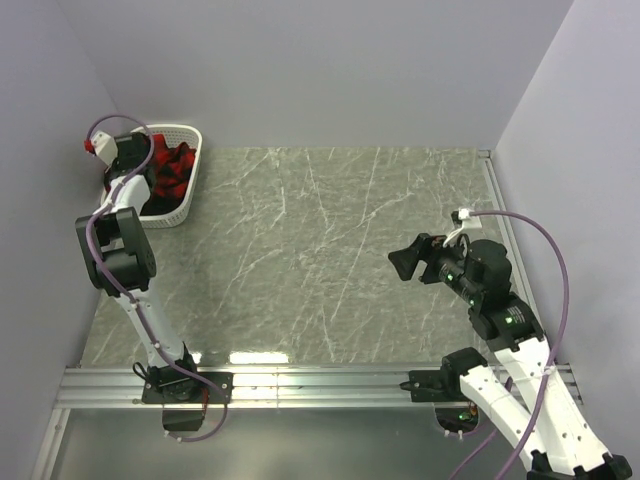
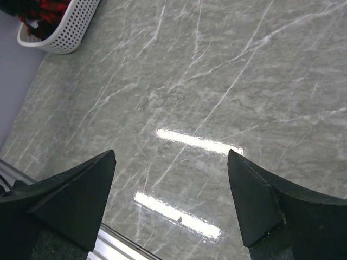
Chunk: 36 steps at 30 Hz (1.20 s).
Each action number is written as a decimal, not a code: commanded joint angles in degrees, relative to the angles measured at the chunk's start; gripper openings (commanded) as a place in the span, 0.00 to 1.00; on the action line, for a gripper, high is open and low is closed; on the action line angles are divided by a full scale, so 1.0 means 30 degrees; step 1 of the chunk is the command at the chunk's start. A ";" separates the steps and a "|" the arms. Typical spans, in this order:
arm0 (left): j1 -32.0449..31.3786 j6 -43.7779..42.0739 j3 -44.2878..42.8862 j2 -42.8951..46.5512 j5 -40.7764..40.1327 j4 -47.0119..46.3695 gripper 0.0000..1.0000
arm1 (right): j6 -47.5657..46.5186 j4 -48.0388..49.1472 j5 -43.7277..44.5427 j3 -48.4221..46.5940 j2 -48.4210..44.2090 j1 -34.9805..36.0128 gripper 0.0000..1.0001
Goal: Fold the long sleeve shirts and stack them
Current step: Grab the shirt from the pile, then move the shirt to the center of the board
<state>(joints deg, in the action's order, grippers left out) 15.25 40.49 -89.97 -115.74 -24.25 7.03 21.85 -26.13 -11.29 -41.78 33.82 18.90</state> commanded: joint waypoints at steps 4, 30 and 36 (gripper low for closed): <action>0.0104 -0.1600 -0.0096 0.3036 0.1809 -0.3307 0.01 | -0.0016 0.0420 -0.0427 -0.0868 0.0123 0.0118 0.89; -1.0205 -0.1458 -0.0754 1.1505 1.1042 -0.7229 0.35 | -0.0046 -0.0781 0.2297 -0.1952 -0.2222 0.0118 0.96; -1.1351 -0.0665 1.0080 1.6163 1.1804 -0.6009 0.90 | 0.0101 -0.0665 0.2152 -0.1719 -0.1783 0.0118 1.00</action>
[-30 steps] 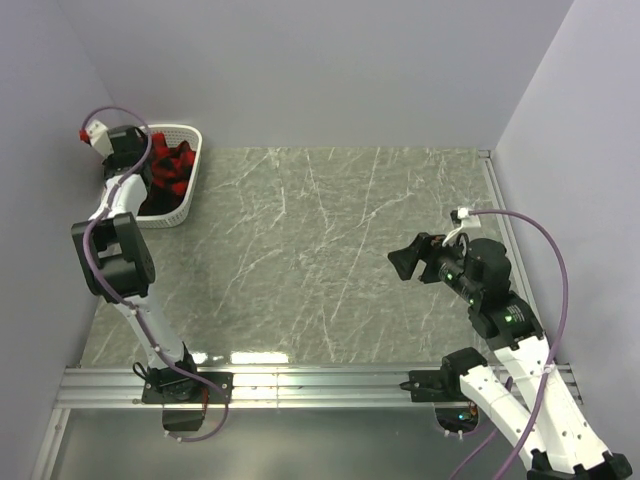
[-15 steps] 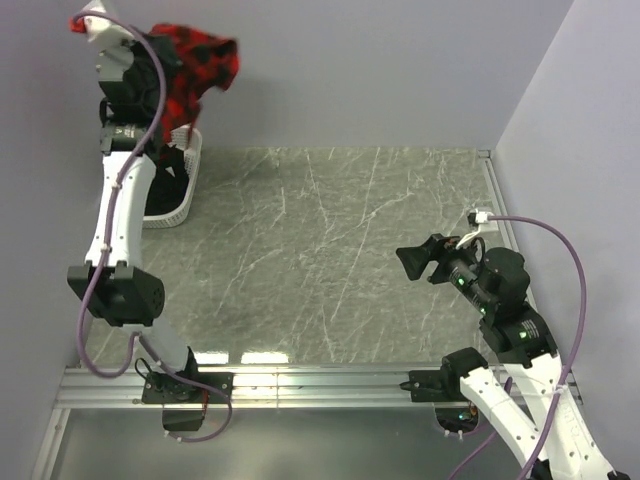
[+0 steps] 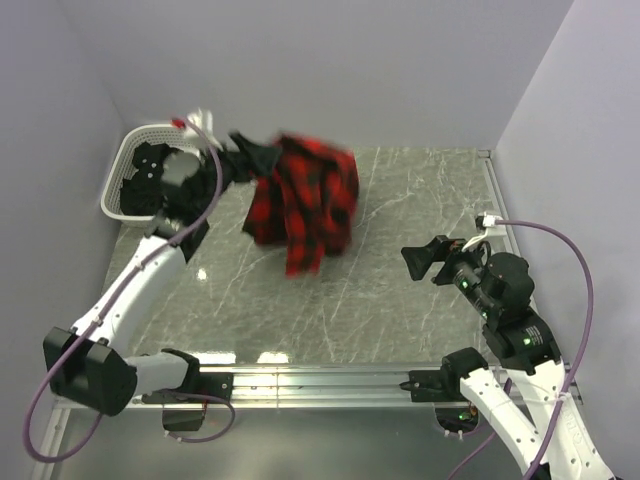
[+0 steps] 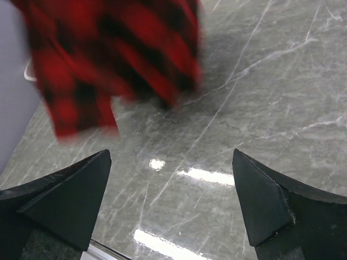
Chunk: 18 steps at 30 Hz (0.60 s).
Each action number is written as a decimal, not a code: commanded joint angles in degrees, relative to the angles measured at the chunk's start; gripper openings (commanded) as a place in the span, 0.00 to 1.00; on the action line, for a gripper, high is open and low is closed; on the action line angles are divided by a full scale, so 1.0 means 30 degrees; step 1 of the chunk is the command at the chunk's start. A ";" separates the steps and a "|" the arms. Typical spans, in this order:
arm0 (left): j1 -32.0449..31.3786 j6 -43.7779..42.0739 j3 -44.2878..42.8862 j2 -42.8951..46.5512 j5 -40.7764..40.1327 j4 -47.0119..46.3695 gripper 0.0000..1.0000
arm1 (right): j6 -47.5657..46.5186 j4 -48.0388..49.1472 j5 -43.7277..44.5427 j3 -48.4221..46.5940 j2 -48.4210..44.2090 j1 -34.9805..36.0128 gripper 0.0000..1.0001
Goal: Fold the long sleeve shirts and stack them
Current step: Move the shirt to the center of the board
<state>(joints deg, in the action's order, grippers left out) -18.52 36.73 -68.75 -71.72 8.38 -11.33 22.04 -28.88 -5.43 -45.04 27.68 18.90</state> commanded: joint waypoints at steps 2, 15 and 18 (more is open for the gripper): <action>-0.0095 0.0414 0.4599 0.3510 0.0840 0.1517 0.94 | 0.0064 0.0486 0.0025 -0.0400 0.0644 0.0118 1.00; -0.0007 0.0643 0.9262 0.6157 -0.1595 0.7237 0.97 | 0.1646 0.2860 -0.0799 -0.0133 0.8075 0.1200 0.88; -0.0007 0.2137 1.0023 0.4985 -0.0892 0.5690 0.97 | 0.2027 0.2948 -0.0008 -0.0631 1.0332 0.1407 0.87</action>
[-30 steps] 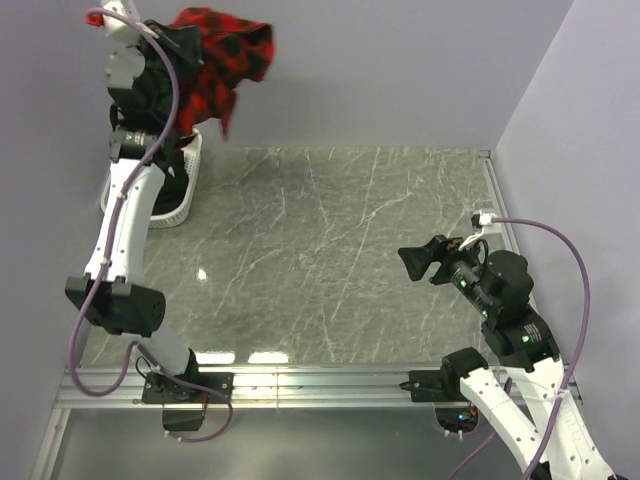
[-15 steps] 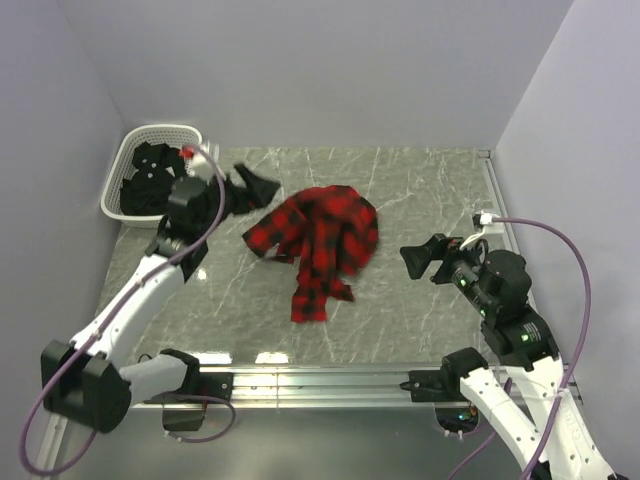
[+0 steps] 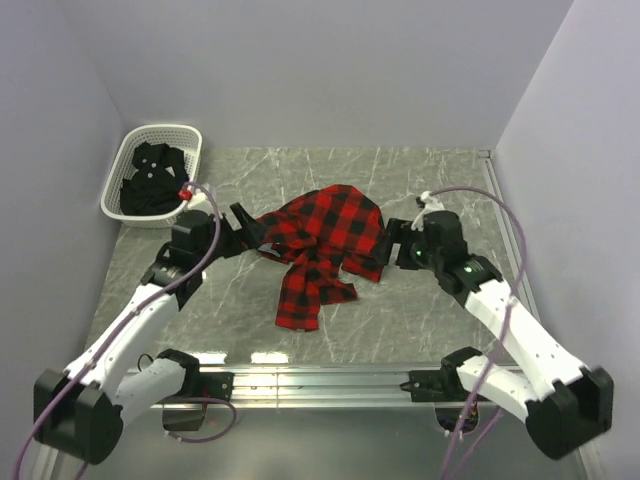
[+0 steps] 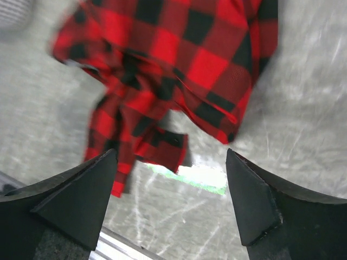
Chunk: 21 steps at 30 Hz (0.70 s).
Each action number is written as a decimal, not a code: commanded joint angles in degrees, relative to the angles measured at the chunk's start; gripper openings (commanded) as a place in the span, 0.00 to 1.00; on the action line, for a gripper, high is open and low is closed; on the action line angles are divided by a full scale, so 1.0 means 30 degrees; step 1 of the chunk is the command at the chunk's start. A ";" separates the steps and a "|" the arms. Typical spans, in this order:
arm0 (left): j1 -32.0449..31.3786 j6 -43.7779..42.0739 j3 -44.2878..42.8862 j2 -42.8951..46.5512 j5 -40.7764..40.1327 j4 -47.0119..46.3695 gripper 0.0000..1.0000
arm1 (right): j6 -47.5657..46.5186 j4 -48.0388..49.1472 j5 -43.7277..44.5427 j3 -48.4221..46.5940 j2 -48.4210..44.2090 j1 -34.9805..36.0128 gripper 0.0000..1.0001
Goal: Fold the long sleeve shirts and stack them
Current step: Move the shirt to the center of the board, then flatten the shirt out
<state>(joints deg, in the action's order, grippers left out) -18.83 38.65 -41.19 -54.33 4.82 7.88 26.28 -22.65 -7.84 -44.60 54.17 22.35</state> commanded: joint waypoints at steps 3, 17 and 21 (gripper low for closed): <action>0.0095 0.2959 0.1044 -0.2162 0.0737 -0.1919 0.96 | 0.0615 0.1338 0.1439 -0.0925 0.3262 0.0226 0.87; 0.0270 0.5601 0.0313 -0.7553 -0.1401 -0.5291 0.91 | -0.0089 0.3712 0.0885 -0.0808 0.8161 0.0109 0.83; 0.0329 0.6186 -0.0156 -0.9103 -0.1548 -0.5643 0.88 | -0.0439 0.4094 0.0356 -0.0866 0.8834 0.0051 0.76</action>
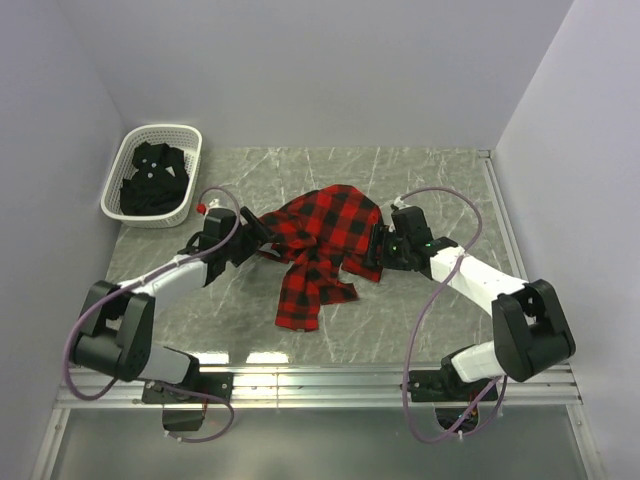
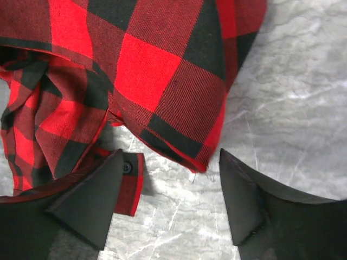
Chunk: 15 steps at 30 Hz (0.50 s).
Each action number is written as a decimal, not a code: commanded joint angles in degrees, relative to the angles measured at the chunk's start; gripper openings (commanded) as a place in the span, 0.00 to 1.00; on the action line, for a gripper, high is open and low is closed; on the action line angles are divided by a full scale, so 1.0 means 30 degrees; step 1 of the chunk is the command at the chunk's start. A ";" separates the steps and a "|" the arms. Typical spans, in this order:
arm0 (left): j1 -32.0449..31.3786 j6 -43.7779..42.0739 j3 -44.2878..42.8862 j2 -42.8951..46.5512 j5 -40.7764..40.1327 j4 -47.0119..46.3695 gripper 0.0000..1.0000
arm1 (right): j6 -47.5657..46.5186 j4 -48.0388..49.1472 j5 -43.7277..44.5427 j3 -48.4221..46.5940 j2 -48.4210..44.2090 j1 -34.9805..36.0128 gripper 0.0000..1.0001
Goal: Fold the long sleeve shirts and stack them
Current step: Flatten the shirt out
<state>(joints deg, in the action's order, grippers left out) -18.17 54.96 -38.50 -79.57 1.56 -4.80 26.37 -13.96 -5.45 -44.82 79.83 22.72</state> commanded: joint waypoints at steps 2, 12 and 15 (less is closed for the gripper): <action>0.0111 0.0927 -0.1344 -0.1276 -0.0462 -0.1477 0.86 | -0.0644 0.1166 -0.0497 -0.0852 0.0575 -0.0131 0.72; 0.0140 0.1690 -0.2342 -0.4615 -0.0462 -0.2267 0.62 | -0.0706 0.1749 -0.0554 -0.0414 0.0986 -0.0892 0.53; 0.0198 0.1544 -0.2605 -0.5321 -0.0462 -0.2385 0.43 | -0.0704 0.1869 -0.0527 -0.0383 0.1074 -0.1040 0.38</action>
<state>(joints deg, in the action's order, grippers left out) -17.82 59.57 -43.77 -94.04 0.67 -9.23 24.43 -10.98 -7.09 -44.97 82.67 20.29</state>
